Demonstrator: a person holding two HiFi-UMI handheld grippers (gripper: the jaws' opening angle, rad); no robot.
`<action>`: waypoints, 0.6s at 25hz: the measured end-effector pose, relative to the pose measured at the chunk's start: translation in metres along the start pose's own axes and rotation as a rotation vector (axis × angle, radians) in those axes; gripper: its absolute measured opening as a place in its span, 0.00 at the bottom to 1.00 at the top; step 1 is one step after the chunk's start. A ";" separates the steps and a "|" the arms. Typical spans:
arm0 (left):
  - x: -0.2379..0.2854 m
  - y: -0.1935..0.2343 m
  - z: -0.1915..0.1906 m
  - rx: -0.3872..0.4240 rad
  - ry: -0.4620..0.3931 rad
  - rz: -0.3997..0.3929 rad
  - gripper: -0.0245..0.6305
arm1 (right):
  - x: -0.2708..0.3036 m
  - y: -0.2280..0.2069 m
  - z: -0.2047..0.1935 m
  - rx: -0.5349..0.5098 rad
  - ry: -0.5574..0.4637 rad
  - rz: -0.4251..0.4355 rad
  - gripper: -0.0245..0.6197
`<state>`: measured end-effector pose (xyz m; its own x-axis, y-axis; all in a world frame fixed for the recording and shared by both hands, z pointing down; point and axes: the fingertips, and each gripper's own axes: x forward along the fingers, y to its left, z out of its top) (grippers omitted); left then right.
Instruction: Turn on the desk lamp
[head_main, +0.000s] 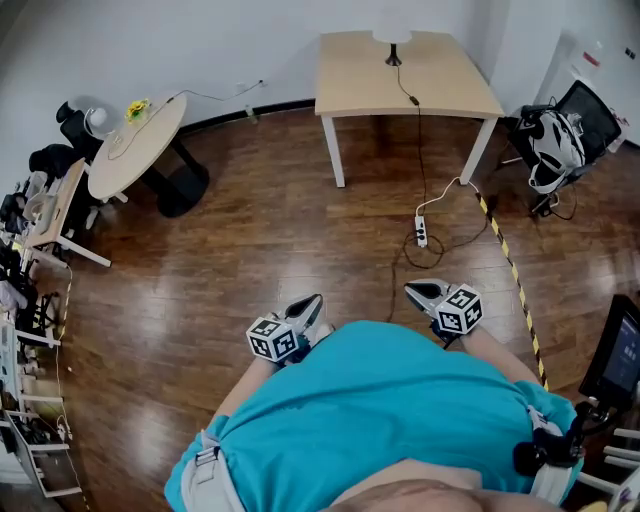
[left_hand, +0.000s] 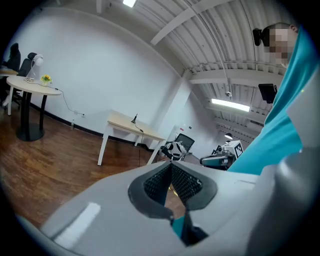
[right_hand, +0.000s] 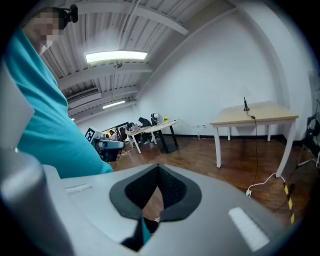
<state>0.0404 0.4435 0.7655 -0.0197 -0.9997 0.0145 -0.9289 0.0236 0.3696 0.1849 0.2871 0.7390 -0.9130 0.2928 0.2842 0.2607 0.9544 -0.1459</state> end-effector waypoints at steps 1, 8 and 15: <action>0.003 0.020 0.013 -0.010 -0.011 -0.006 0.04 | 0.018 -0.006 0.012 -0.001 0.006 -0.008 0.04; -0.022 0.170 0.142 -0.016 0.019 -0.121 0.04 | 0.175 -0.002 0.130 0.014 0.033 -0.090 0.04; 0.060 0.240 0.239 -0.061 0.066 -0.193 0.04 | 0.221 -0.073 0.215 0.070 0.075 -0.144 0.04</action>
<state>-0.2717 0.3875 0.6329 0.1827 -0.9832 -0.0016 -0.8889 -0.1659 0.4269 -0.1036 0.2692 0.6093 -0.9125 0.1593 0.3768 0.1039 0.9811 -0.1634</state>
